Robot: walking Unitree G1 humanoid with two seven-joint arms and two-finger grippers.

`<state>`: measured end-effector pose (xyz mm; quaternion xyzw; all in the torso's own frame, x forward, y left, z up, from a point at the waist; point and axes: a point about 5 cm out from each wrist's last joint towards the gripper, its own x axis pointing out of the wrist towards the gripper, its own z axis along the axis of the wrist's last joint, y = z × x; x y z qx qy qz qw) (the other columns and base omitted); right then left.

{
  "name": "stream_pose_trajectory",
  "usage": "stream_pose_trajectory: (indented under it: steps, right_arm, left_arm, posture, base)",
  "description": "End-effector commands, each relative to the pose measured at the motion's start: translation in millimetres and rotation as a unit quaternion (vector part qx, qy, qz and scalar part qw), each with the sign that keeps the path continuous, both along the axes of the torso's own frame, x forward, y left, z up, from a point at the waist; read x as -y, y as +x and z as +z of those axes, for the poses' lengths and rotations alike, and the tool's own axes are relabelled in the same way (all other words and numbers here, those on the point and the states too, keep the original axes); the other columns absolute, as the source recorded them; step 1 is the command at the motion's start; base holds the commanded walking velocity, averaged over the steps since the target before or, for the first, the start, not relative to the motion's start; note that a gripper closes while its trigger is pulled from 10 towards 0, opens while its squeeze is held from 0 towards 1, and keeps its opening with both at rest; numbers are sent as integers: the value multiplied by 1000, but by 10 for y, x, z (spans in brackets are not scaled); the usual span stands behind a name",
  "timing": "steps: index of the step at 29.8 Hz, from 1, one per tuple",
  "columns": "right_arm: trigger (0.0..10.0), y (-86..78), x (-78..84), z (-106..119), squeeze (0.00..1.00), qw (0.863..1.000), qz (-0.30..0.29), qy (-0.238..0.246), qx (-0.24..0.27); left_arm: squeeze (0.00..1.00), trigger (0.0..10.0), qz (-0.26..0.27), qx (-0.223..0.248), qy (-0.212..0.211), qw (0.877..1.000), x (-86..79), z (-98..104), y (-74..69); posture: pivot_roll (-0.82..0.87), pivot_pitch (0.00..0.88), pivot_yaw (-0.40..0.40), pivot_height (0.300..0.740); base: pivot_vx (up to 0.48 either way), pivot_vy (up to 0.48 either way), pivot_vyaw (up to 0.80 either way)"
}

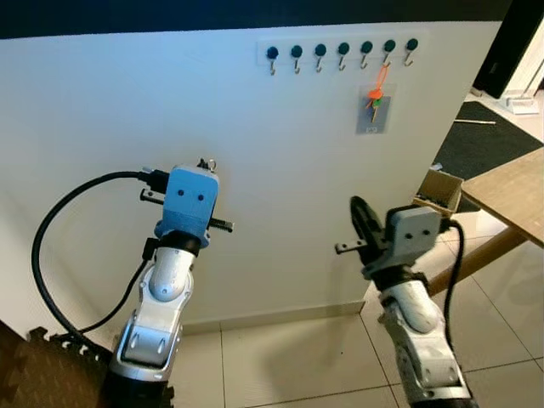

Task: Hang keys on a hook

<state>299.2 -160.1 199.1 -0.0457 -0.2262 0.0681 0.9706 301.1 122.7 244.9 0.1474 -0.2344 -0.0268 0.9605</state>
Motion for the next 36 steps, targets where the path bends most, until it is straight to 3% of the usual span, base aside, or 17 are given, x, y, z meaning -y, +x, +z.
stream_pose_trajectory:
  steps: [1,12,17,29,36]
  right_arm:
    - [10000,-23,17,16,0,1000,-6,-5,-1]
    - [10000,21,-184,6,0,1000,26,9,-8]
    - [10000,32,-312,-9,0,999,47,23,-17]
    - [10000,45,-391,-42,0,997,62,34,-27]
    - [10000,34,-419,-68,0,996,69,35,-32]
  left_arm:
    - [0,10000,-18,8,9,1000,57,29,7]
    - [0,10000,-19,9,26,999,89,6,14]
    - [0,10000,0,-5,31,999,34,-27,42]
    - [0,10000,12,-16,33,999,-1,-80,18]
    - [0,10000,18,-22,32,999,-9,-97,16]
  posture:
    - [70,104,67,740]
    - [95,97,61,740]
    - [112,99,54,740]
    - [132,104,41,740]
    - [137,107,39,740]
  base:
    - [0,0,0]
    - [0,0,0]
    - [0,-440,0]
    - [0,-430,0]
    - [0,-129,0]
